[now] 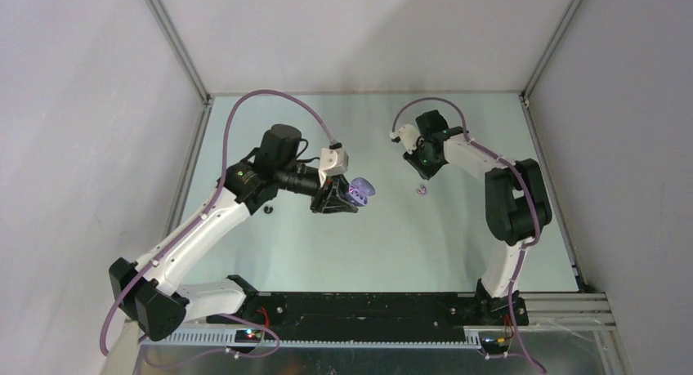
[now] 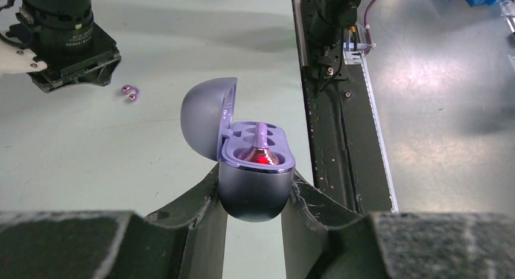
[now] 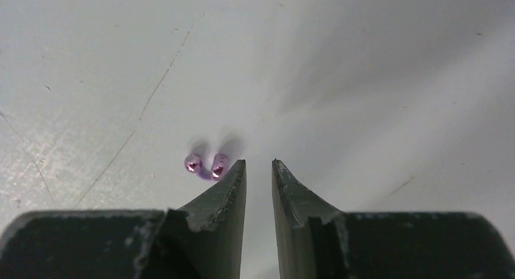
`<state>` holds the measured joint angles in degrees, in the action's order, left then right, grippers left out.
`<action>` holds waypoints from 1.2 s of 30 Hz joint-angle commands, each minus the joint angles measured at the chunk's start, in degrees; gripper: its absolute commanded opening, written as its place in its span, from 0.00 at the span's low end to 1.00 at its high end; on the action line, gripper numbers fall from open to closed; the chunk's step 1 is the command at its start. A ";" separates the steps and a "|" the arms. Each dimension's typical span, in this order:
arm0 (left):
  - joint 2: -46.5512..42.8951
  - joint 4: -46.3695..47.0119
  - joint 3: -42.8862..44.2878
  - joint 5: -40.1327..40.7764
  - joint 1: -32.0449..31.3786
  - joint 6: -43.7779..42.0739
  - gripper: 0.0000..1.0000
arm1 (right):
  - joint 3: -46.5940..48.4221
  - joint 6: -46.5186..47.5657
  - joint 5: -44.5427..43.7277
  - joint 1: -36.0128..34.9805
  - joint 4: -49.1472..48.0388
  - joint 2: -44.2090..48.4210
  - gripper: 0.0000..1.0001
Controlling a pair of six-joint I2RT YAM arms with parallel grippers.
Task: Insert the wireless bluetooth earbuds into the charging case
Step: Pick up the earbud from the center of the board.
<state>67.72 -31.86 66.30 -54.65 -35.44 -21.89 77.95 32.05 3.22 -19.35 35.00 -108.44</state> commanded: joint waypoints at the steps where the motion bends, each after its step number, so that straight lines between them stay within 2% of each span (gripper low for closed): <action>1: -0.66 0.66 0.71 -0.83 0.28 0.06 0.10 | -1.33 3.97 1.20 1.79 -2.02 3.38 0.27; 10: -0.77 0.77 0.42 -0.71 0.30 0.00 0.10 | -7.11 4.37 -0.59 3.08 -4.91 2.70 0.27; 17: -0.76 0.99 0.32 -0.67 0.31 -0.06 0.10 | -9.86 3.09 1.73 2.29 -4.38 2.58 0.27; 36: -1.01 1.02 -0.23 0.06 0.33 -0.44 0.10 | -11.33 -1.51 5.29 -8.38 -1.82 3.66 0.26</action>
<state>67.70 -31.83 66.30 -54.26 -35.44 -21.98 67.92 32.80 6.31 -25.56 30.87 -105.82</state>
